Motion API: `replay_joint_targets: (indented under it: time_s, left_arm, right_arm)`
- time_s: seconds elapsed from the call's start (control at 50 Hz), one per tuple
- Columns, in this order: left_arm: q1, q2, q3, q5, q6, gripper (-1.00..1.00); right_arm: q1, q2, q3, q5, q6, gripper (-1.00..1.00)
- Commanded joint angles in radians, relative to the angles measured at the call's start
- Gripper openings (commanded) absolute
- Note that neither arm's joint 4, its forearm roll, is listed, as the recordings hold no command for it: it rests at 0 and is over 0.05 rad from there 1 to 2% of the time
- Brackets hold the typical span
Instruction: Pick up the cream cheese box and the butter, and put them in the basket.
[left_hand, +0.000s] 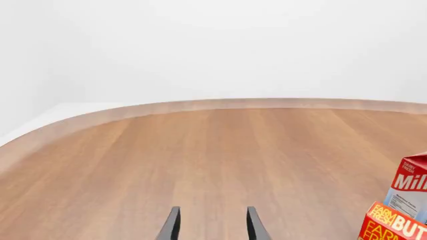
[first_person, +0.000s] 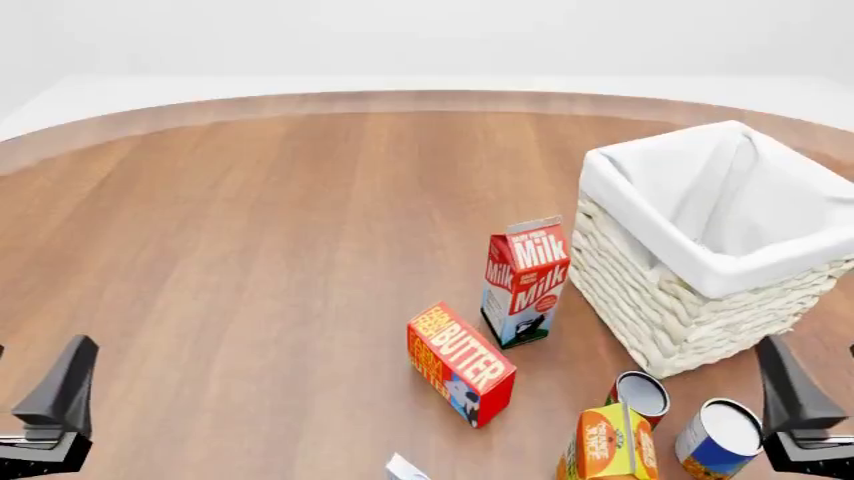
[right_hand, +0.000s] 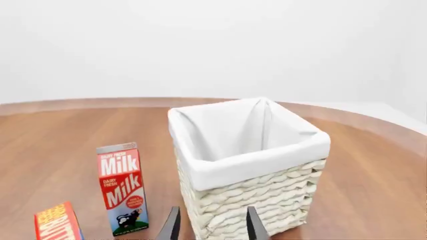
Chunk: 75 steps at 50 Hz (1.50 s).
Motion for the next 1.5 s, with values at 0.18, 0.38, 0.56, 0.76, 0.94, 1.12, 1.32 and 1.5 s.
replay_joint_targets:
  time_s: [0.18,0.38,0.56,0.76,0.94,1.12,1.32,1.5]
  left_arm:
    - [0.000,0.000,0.000,0.000,0.000,1.00]
    - [0.000,0.000,0.000,0.000,0.000,1.00]
    - [0.000,0.000,0.000,0.000,0.000,1.00]
    - [0.000,0.000,0.000,0.000,0.000,1.00]
    - [0.000,0.000,0.000,0.000,0.000,1.00]
    - [0.000,0.000,0.000,0.000,0.000,1.00]
    - [0.000,0.000,0.000,0.000,0.000,1.00]
    - [0.000,0.000,0.000,0.000,0.000,1.00]
  right_arm:
    - [0.018,0.083,-0.014,-0.047,-0.033,1.00]
    - [0.142,0.229,-0.248,0.046,0.115,1.00]
    - [0.359,0.458,-0.432,0.113,0.110,1.00]
    - [0.483,0.634,-0.679,0.227,0.131,1.00]
    - [0.535,0.707,-0.802,0.301,0.141,1.00]
    - [0.535,0.707,-0.802,0.301,0.141,1.00]
    - [0.709,1.074,-1.202,0.637,0.193,1.00]
    - [0.708,1.147,-1.259,0.653,0.169,1.00]
